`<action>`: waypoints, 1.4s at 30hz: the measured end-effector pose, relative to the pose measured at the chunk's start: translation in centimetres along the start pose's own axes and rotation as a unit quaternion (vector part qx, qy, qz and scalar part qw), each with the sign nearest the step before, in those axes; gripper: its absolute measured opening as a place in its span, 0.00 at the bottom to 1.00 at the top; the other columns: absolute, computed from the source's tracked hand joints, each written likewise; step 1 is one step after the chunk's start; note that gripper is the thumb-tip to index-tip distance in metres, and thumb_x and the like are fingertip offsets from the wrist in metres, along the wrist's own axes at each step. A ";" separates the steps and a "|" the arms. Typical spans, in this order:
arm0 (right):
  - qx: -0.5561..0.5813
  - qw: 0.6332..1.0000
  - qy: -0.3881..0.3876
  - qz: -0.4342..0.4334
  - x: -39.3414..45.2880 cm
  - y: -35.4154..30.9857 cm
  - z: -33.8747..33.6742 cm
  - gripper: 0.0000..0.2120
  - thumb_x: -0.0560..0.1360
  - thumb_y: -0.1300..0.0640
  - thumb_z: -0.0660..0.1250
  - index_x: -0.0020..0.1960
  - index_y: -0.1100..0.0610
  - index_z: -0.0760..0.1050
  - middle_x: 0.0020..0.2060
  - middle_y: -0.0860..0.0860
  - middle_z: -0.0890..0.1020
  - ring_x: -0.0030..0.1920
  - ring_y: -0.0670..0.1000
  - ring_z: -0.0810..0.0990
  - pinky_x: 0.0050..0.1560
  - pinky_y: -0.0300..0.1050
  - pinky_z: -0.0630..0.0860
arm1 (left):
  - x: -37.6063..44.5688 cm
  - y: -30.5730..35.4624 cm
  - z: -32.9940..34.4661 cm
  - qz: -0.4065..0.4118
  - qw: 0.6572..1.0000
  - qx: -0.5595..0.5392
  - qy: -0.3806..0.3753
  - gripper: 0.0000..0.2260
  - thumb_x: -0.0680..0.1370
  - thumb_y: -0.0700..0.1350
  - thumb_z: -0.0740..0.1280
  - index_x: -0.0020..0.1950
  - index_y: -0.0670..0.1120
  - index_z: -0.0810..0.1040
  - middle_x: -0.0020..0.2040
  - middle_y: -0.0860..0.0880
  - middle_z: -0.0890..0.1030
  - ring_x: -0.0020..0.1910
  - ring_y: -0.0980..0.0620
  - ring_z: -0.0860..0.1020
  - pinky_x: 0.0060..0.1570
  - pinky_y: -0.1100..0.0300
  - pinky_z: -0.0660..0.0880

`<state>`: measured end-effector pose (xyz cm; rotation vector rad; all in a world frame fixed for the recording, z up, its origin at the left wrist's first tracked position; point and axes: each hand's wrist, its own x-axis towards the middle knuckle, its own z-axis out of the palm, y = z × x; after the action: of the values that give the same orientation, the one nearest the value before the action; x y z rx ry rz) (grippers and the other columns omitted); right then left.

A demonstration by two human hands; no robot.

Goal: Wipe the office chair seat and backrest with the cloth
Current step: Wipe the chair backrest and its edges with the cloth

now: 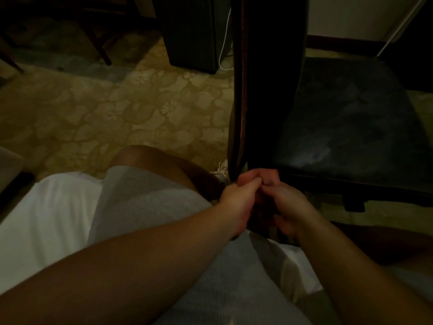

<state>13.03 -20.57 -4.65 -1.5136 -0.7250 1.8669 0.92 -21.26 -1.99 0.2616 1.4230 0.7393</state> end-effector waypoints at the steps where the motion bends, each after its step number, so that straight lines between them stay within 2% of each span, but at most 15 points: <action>1: 0.030 0.999 0.020 -0.007 0.0 0.3 0.4 0.13 0.81 0.55 0.66 0.62 0.49 0.84 0.52 0.58 0.88 0.53 0.59 0.89 0.45 0.58 0.85 | -0.1 0.0 0.1 0.003 1.000 0.023 0.001 0.13 0.80 0.53 0.72 0.61 0.48 0.84 0.52 0.44 0.88 0.52 0.44 0.86 0.50 0.47 0.83; 4: 0.089 0.993 0.068 -0.038 0.1 1.1 1.2 0.15 0.78 0.50 0.68 0.63 0.50 0.83 0.55 0.59 0.87 0.56 0.61 0.88 0.50 0.63 0.85 | -0.7 0.9 0.1 0.012 0.994 0.111 -0.001 0.18 0.76 0.58 0.72 0.61 0.49 0.84 0.51 0.45 0.88 0.51 0.44 0.86 0.57 0.44 0.83; 8: 0.026 0.992 0.103 -0.062 -0.4 1.4 1.5 0.13 0.80 0.44 0.71 0.60 0.48 0.85 0.52 0.54 0.88 0.53 0.55 0.88 0.49 0.55 0.86 | -0.9 2.0 -0.7 0.002 0.991 0.129 -0.034 0.14 0.84 0.51 0.66 0.69 0.53 0.81 0.52 0.48 0.86 0.49 0.50 0.83 0.40 0.59 0.79; 11: -0.029 0.992 0.104 -0.064 -0.7 1.3 1.5 0.12 0.78 0.43 0.73 0.58 0.47 0.84 0.49 0.52 0.89 0.49 0.51 0.89 0.50 0.53 0.86 | -0.6 1.8 -1.1 -0.006 0.993 0.110 -0.034 0.15 0.86 0.46 0.61 0.71 0.52 0.78 0.52 0.49 0.82 0.47 0.52 0.79 0.41 0.58 0.75; 15: -0.087 0.992 0.082 -0.047 -0.9 0.9 1.7 0.19 0.73 0.38 0.77 0.55 0.51 0.84 0.43 0.53 0.89 0.42 0.51 0.90 0.42 0.52 0.87 | -0.8 2.5 -1.8 -0.048 0.991 0.114 -0.045 0.23 0.83 0.60 0.60 0.73 0.50 0.76 0.68 0.46 0.79 0.58 0.47 0.79 0.53 0.53 0.74; 18: -0.100 0.989 0.095 -0.053 0.1 0.3 1.8 0.16 0.75 0.43 0.77 0.53 0.54 0.85 0.40 0.53 0.89 0.40 0.52 0.90 0.39 0.50 0.86 | -0.6 4.0 -3.1 -0.080 0.982 0.162 -0.059 0.31 0.84 0.65 0.54 0.75 0.44 0.74 0.68 0.42 0.79 0.61 0.44 0.79 0.55 0.52 0.75; 20: -0.107 0.986 0.123 -0.043 1.5 0.7 1.5 0.12 0.76 0.48 0.77 0.53 0.55 0.85 0.41 0.55 0.89 0.42 0.54 0.89 0.43 0.53 0.87 | -1.1 5.8 -4.3 -0.042 0.985 0.168 -0.022 0.28 0.86 0.61 0.55 0.68 0.40 0.79 0.66 0.39 0.81 0.65 0.41 0.78 0.65 0.48 0.74; 24: -0.106 0.981 0.160 0.017 4.1 3.8 0.5 0.06 0.79 0.52 0.75 0.52 0.52 0.82 0.47 0.57 0.87 0.46 0.56 0.87 0.47 0.55 0.86 | -1.0 9.9 -6.5 0.162 0.980 0.064 0.092 0.14 0.86 0.53 0.60 0.56 0.49 0.83 0.61 0.48 0.85 0.62 0.46 0.81 0.65 0.46 0.75; 26: -0.093 0.983 0.156 0.037 5.6 5.1 0.7 0.08 0.79 0.52 0.75 0.55 0.54 0.82 0.48 0.57 0.86 0.46 0.56 0.87 0.44 0.51 0.85 | -0.4 10.9 -6.4 0.205 0.976 0.066 0.024 0.15 0.86 0.53 0.60 0.66 0.51 0.82 0.67 0.51 0.81 0.66 0.50 0.79 0.70 0.48 0.71; 28: -0.062 0.983 0.162 0.057 7.1 5.4 1.6 0.12 0.78 0.52 0.76 0.58 0.54 0.80 0.48 0.55 0.85 0.48 0.57 0.85 0.45 0.52 0.84 | -0.1 10.7 -5.4 0.204 0.975 0.077 -0.038 0.18 0.88 0.51 0.56 0.74 0.48 0.76 0.66 0.51 0.80 0.62 0.51 0.79 0.63 0.52 0.70; 30: -0.023 0.982 0.173 0.070 8.5 5.8 2.6 0.16 0.77 0.51 0.77 0.62 0.53 0.78 0.52 0.54 0.83 0.53 0.57 0.83 0.56 0.56 0.83 | 0.6 10.0 -5.0 0.213 0.973 0.072 -0.047 0.18 0.88 0.46 0.57 0.76 0.45 0.75 0.65 0.48 0.82 0.57 0.53 0.80 0.62 0.51 0.70; 32: 0.020 0.982 0.170 0.081 9.9 6.8 3.3 0.24 0.76 0.51 0.78 0.68 0.57 0.77 0.60 0.56 0.83 0.60 0.60 0.82 0.66 0.59 0.79 | 1.2 9.5 -5.3 0.216 0.970 0.088 -0.073 0.19 0.86 0.44 0.60 0.77 0.46 0.73 0.72 0.45 0.79 0.66 0.49 0.79 0.72 0.47 0.67; 35: 0.078 0.982 0.141 0.101 10.6 7.5 4.4 0.26 0.77 0.54 0.77 0.70 0.62 0.76 0.60 0.61 0.83 0.57 0.65 0.83 0.60 0.64 0.82 | 1.5 9.4 -5.7 0.199 0.965 0.113 -0.126 0.23 0.85 0.48 0.60 0.80 0.48 0.69 0.77 0.46 0.74 0.77 0.46 0.72 0.79 0.42 0.62; 38: 0.112 0.983 0.104 0.098 10.3 6.8 4.3 0.17 0.80 0.59 0.73 0.67 0.58 0.78 0.57 0.61 0.84 0.56 0.64 0.85 0.58 0.66 0.83 | 0.9 9.4 -5.7 0.193 0.965 0.120 -0.131 0.28 0.77 0.56 0.62 0.79 0.54 0.71 0.76 0.52 0.75 0.76 0.51 0.72 0.78 0.42 0.63; 42: 0.141 0.984 0.046 0.100 10.0 6.4 2.9 0.20 0.81 0.60 0.70 0.72 0.50 0.75 0.63 0.61 0.82 0.60 0.65 0.85 0.56 0.69 0.83 | 0.7 9.0 -5.6 0.216 0.960 0.126 -0.125 0.30 0.69 0.65 0.69 0.71 0.60 0.76 0.77 0.52 0.74 0.75 0.51 0.72 0.70 0.47 0.70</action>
<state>7.84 -17.36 -15.24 -1.5182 -0.2579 1.9358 -7.21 -15.48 1.72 0.8564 1.2259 0.8416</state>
